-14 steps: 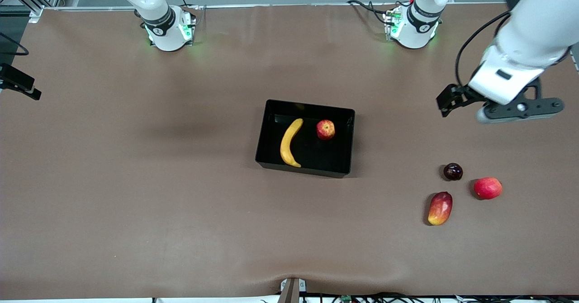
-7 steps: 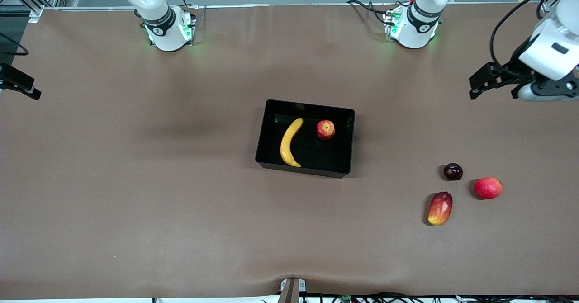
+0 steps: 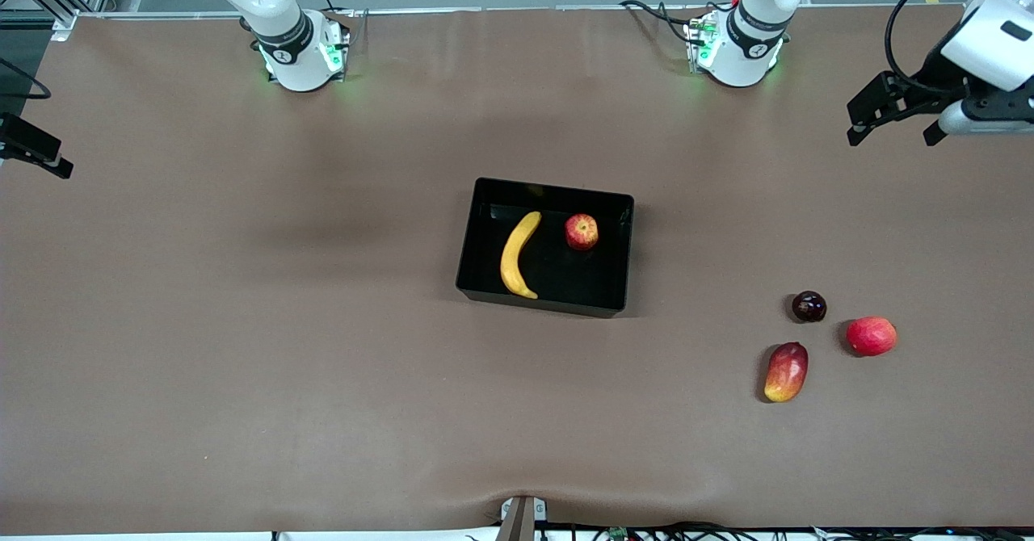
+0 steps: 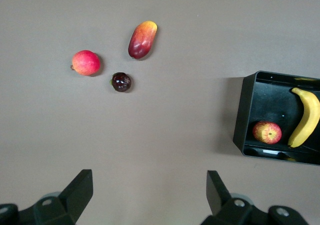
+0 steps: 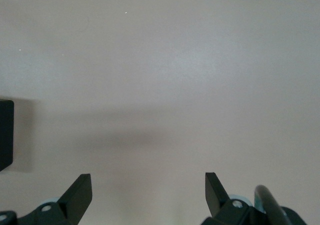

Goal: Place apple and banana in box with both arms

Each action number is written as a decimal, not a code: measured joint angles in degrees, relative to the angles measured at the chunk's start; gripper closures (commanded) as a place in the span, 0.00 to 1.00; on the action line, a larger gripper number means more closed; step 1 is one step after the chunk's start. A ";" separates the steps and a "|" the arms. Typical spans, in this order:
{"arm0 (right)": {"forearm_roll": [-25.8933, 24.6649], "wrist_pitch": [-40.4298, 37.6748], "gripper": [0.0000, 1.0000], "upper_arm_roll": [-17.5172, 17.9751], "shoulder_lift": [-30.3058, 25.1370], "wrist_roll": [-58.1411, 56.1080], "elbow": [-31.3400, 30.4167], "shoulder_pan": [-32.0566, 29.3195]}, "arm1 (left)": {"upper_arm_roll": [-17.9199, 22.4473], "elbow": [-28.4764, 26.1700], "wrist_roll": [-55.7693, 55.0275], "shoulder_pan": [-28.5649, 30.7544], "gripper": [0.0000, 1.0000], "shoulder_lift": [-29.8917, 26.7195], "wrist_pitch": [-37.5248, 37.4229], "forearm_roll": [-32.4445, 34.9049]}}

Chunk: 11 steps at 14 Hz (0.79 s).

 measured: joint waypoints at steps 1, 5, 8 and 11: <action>0.00 0.00 0.00 -0.01 0.00 0.00 0.00 0.00 | 0.02 -0.33 0.21 -0.12 0.00 -0.44 0.00 0.00; 0.00 0.00 0.00 -0.01 0.00 0.00 0.00 -0.01 | 0.18 -0.69 1.79 -0.16 0.00 -0.95 0.00 0.41; 0.00 0.00 0.00 -0.01 0.00 0.00 0.00 -0.01 | 0.36 -0.83 2.42 -0.10 0.00 -0.95 0.00 1.36; 0.00 -0.02 0.00 -0.01 0.00 0.00 0.00 -0.01 | 0.69 -1.16 2.54 0.06 0.00 -0.87 0.00 1.37</action>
